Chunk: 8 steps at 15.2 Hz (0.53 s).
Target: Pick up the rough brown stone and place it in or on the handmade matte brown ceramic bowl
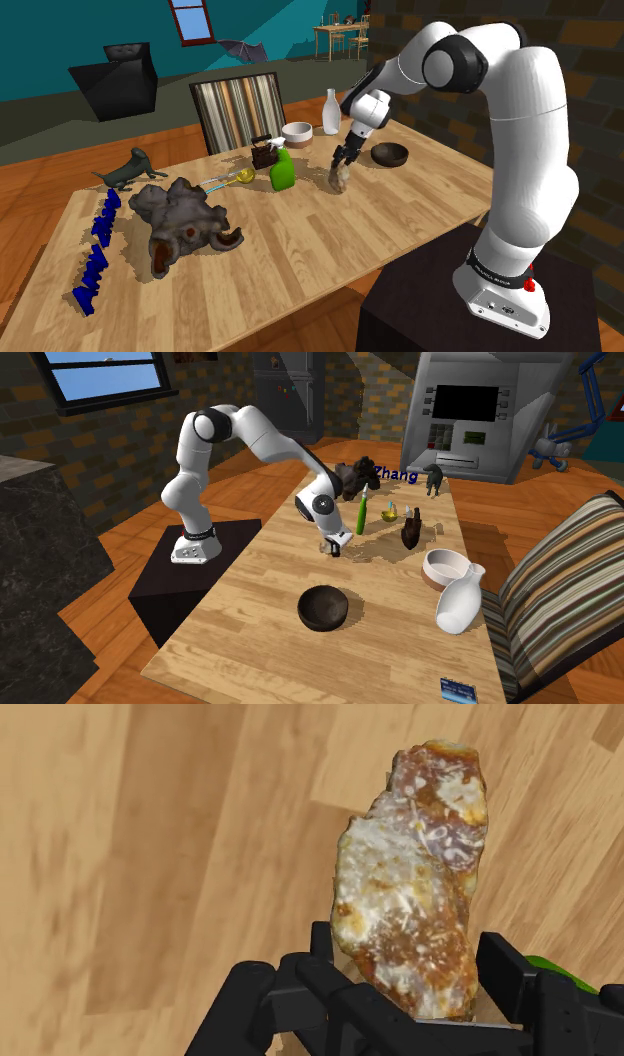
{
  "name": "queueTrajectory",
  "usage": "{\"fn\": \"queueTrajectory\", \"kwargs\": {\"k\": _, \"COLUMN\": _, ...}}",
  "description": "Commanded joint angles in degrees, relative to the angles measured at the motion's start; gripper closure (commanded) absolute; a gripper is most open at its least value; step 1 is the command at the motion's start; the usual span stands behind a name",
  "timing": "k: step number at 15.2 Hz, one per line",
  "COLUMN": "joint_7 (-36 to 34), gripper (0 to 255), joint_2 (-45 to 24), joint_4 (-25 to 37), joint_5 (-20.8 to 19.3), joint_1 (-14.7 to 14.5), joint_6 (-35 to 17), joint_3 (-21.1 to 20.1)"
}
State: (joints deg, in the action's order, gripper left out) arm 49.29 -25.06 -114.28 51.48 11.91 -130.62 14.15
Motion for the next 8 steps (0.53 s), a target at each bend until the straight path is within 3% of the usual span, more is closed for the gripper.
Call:
{"fn": "queueTrajectory", "kwargs": {"k": 1, "joint_7": -1.0, "gripper": 255, "joint_2": 1.2, "joint_4": -0.2, "joint_5": -0.9, "joint_1": -0.3, "joint_6": 0.7, "joint_3": 0.4}}
{"fn": "queueTrajectory", "kwargs": {"k": 8, "joint_7": -4.6, "gripper": 255, "joint_2": 5.0, "joint_4": -0.2, "joint_5": -4.0, "joint_1": -0.9, "joint_6": 3.3, "joint_3": 1.5}}
